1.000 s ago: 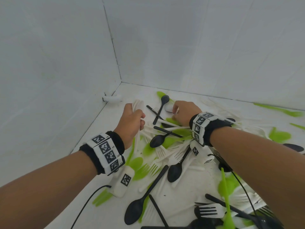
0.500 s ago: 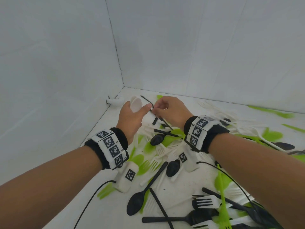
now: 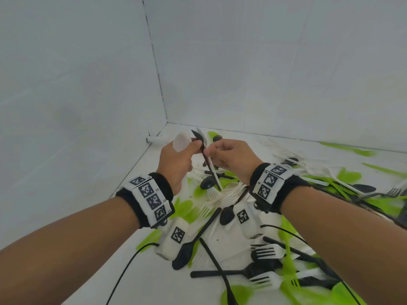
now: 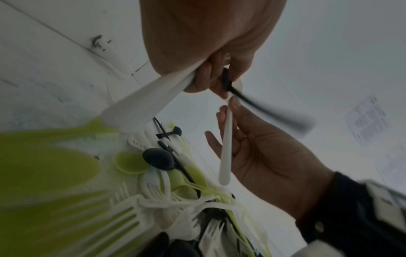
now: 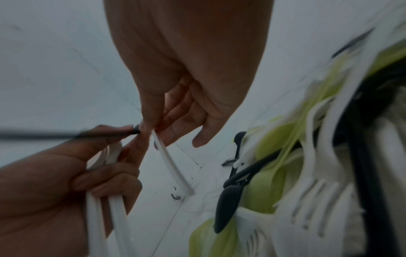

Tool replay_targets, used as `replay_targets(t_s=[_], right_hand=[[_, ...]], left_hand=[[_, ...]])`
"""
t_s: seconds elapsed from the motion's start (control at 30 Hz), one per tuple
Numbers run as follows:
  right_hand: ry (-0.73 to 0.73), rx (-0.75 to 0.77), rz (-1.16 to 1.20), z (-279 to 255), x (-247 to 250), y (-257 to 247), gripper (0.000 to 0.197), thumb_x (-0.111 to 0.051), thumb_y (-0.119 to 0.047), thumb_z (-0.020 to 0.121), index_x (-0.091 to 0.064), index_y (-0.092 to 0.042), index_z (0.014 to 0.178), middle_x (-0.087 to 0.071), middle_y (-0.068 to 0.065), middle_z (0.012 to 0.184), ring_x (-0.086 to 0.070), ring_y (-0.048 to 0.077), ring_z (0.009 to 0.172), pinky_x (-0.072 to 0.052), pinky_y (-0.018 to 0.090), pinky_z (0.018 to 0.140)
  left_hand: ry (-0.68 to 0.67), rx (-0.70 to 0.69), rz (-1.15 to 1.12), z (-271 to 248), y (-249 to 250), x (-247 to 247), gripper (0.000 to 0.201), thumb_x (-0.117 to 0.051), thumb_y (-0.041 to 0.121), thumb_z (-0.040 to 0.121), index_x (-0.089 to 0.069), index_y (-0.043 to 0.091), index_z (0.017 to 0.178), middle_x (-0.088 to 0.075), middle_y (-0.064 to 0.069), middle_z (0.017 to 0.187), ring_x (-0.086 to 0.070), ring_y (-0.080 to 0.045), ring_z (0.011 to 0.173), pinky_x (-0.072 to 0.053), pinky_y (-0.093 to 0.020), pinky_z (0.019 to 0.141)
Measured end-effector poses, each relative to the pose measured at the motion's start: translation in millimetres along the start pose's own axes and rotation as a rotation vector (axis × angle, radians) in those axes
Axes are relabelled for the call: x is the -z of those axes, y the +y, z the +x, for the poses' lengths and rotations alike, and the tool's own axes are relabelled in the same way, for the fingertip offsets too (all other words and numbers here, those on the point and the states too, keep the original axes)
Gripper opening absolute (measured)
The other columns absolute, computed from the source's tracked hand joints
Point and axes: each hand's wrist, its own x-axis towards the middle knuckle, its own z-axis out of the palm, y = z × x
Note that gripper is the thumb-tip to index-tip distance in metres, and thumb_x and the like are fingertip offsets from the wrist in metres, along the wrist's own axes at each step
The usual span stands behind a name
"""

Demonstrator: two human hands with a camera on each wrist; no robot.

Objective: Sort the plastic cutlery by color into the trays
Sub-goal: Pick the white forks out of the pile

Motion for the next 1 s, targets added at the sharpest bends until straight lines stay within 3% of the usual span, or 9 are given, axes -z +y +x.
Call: replay_targets(t_s=[0.13,0.2,0.27,0.37,0.53,0.6,0.7,0.87,1.0], right_hand=[[0.196,-0.06,0.084,-4,5,5,0.008,-0.07,-0.009,0.094,-0.062,-0.009,0.097,-0.068,0.013,0.088,-0.071,0.015,0.063,-0.054,0.025,0.067],[0.364,-0.123,-0.027,0,12,11,0.015,-0.059,-0.012,0.096,-0.049,-0.015,0.108,-0.059,0.007,0.087,-0.066,0.019,0.062,-0.054,0.032,0.067],[0.406,-0.141,-0.233,2,18,15,0.027,-0.05,-0.016,0.096,-0.037,-0.016,0.12,-0.052,0.005,0.082,-0.054,0.02,0.065,-0.051,0.041,0.072],[0.315,-0.103,-0.455,-1,20,18,0.036,-0.047,-0.017,0.098,-0.031,-0.013,0.13,-0.058,0.008,0.09,-0.056,0.024,0.076,-0.045,0.036,0.073],[-0.009,-0.029,-0.859,-9,1,27,0.03,-0.048,-0.029,0.102,-0.049,-0.009,0.124,-0.062,0.007,0.104,-0.057,0.029,0.096,-0.042,0.035,0.078],[-0.174,0.054,-1.011,-13,-11,33,0.026,-0.049,-0.033,0.102,-0.058,-0.01,0.109,-0.061,0.002,0.095,-0.058,0.028,0.093,-0.043,0.035,0.075],[-0.379,0.074,-1.285,-14,-25,41,0.03,-0.046,-0.039,0.102,-0.062,-0.023,0.122,-0.064,-0.002,0.108,-0.061,0.027,0.104,-0.051,0.038,0.087],[-0.201,-0.003,-1.314,-2,-12,39,0.019,-0.046,-0.037,0.094,-0.054,-0.02,0.092,-0.057,-0.001,0.095,-0.059,0.027,0.091,-0.049,0.035,0.076],[-0.038,-0.103,-1.355,7,9,35,0.016,-0.048,-0.036,0.094,-0.054,-0.021,0.097,-0.058,0.003,0.1,-0.058,0.029,0.092,-0.05,0.037,0.079]], left_hand=[[-0.006,-0.015,0.028,3,-3,2,0.031,-0.071,0.02,0.087,-0.069,0.004,0.113,-0.071,-0.023,0.106,-0.04,-0.008,0.052,-0.036,-0.023,0.049],[-0.101,-0.014,0.137,3,-4,3,0.039,-0.077,0.026,0.086,-0.066,0.004,0.116,-0.065,-0.014,0.092,-0.042,-0.008,0.056,-0.037,-0.023,0.052],[-0.196,0.0,0.362,0,-6,5,0.053,-0.081,0.034,0.084,-0.057,0.011,0.125,-0.059,0.002,0.097,-0.052,-0.011,0.073,-0.044,-0.026,0.063],[-0.259,0.085,0.631,-4,-15,14,0.062,-0.068,0.026,0.089,-0.035,0.017,0.142,-0.054,-0.002,0.112,-0.055,-0.021,0.095,-0.047,-0.034,0.077],[-0.321,0.213,0.565,-15,-18,46,0.037,-0.061,0.011,0.094,-0.047,0.017,0.127,-0.052,-0.01,0.092,-0.046,-0.016,0.067,-0.04,-0.029,0.06],[-0.357,0.155,0.679,-21,-18,62,0.029,-0.057,0.013,0.096,-0.048,0.022,0.123,-0.06,-0.012,0.097,-0.049,-0.017,0.068,-0.042,-0.028,0.06],[-0.373,0.02,0.906,-31,-17,81,0.022,-0.051,0.03,0.102,-0.046,0.022,0.122,-0.06,-0.001,0.093,-0.054,-0.019,0.078,-0.043,-0.032,0.069],[-0.713,0.139,1.238,-43,-23,103,0.077,-0.083,0.057,0.074,-0.032,0.036,0.128,-0.056,0.005,0.092,-0.053,-0.01,0.071,-0.042,-0.024,0.064],[-0.786,0.097,1.306,-49,-36,102,0.067,-0.082,0.044,0.08,-0.035,0.029,0.125,-0.057,0.003,0.095,-0.053,-0.012,0.076,-0.043,-0.027,0.066]])
